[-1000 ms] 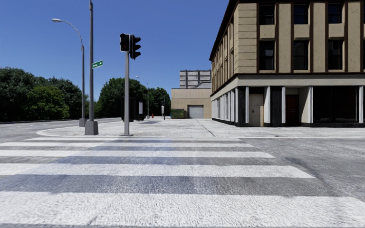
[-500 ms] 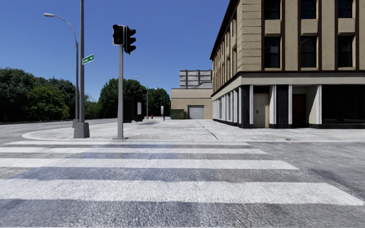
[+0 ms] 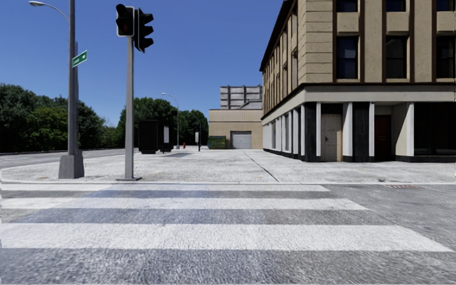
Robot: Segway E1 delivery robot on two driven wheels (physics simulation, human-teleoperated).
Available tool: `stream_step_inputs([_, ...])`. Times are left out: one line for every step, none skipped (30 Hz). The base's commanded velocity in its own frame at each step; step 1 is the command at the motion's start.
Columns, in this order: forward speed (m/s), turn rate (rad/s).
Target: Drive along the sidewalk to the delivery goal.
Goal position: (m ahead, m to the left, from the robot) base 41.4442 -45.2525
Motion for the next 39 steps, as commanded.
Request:
stream_step_inputs([2.0,-0.37])
stream_step_inputs([2.0,-0.37])
stream_step_inputs([2.0,-0.38])
stream_step_inputs([2.0,-0.38])
stream_step_inputs([2.0,-0.38])
stream_step_inputs([2.0,-0.38])
stream_step_inputs([2.0,-0.38])
stream_step_inputs([2.0,-0.38])
stream_step_inputs([2.0,-0.38])
stream_step_inputs([2.0,-0.38])
stream_step_inputs([2.0,-0.35])
stream_step_inputs([2.0,-0.11])
stream_step_inputs([2.0,0.0])
stream_step_inputs([2.0,0.0])
stream_step_inputs([2.0,0.0])
stream_step_inputs([2.0,0.0])
stream_step_inputs([2.0,0.0])
stream_step_inputs([2.0,0.0])
stream_step_inputs([2.0,0.0])
stream_step_inputs([2.0,0.0])
stream_step_inputs([2.0,0.0])
stream_step_inputs([2.0,0.0])
stream_step_inputs([2.0,0.0])
stream_step_inputs([2.0,0.0])
stream_step_inputs([2.0,0.0])
stream_step_inputs([2.0,0.0])
stream_step_inputs([2.0,0.0])
stream_step_inputs([2.0,0.0])
stream_step_inputs([2.0,0.0])
stream_step_inputs([2.0,0.0])
stream_step_inputs([2.0,0.0])
stream_step_inputs([2.0,0.0])
stream_step_inputs([2.0,0.0])
stream_step_inputs([2.0,0.0])
stream_step_inputs([2.0,0.0])
stream_step_inputs([2.0,0.0])
stream_step_inputs([2.0,0.0])
stream_step_inputs([2.0,0.0])
stream_step_inputs([2.0,0.0])
